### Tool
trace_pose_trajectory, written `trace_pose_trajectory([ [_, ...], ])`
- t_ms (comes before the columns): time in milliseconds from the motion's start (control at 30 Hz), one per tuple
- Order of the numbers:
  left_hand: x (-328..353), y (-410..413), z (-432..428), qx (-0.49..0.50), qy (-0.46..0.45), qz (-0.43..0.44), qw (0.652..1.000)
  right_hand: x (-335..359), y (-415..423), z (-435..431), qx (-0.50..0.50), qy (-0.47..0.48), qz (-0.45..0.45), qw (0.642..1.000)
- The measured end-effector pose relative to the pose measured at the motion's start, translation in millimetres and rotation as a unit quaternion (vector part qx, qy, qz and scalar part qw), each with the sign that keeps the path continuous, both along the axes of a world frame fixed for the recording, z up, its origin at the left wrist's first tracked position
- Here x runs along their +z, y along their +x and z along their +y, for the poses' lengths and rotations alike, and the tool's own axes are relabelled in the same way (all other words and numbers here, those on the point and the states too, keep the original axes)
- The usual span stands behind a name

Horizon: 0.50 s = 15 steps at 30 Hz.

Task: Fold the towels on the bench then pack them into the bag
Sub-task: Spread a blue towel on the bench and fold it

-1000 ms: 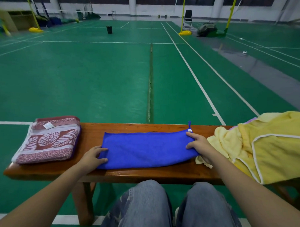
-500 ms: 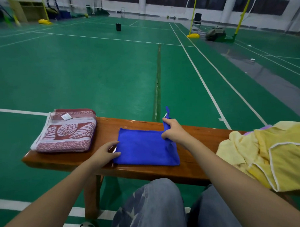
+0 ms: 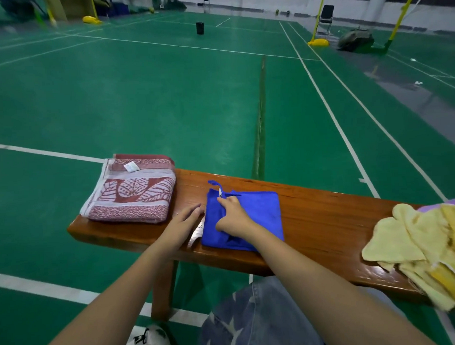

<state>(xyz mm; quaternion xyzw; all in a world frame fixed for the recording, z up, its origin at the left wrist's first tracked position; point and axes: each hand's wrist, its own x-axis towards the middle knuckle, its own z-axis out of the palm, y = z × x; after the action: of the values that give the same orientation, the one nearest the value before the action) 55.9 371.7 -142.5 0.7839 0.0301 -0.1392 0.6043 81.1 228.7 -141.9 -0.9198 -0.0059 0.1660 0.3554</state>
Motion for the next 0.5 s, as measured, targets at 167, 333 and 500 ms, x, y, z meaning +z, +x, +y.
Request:
trace_pose_trajectory([
  [167, 0.4, -1.4, -3.5, 0.007, -0.020, -0.008, 1.000, -9.3, -3.7, 7.2, 0.038, 0.076, 0.005, 0.996],
  [333, 0.5, -1.2, -8.3, 0.006, -0.008, -0.008, 1.000, -2.0, -6.1, -21.2, -0.031, 0.169, -0.068, 0.983],
  [500, -7.8, 7.3, -12.9, 0.014, 0.102, -0.017, 0.995, -5.8, -16.0, -81.0, -0.206, -0.001, -0.125, 0.970],
])
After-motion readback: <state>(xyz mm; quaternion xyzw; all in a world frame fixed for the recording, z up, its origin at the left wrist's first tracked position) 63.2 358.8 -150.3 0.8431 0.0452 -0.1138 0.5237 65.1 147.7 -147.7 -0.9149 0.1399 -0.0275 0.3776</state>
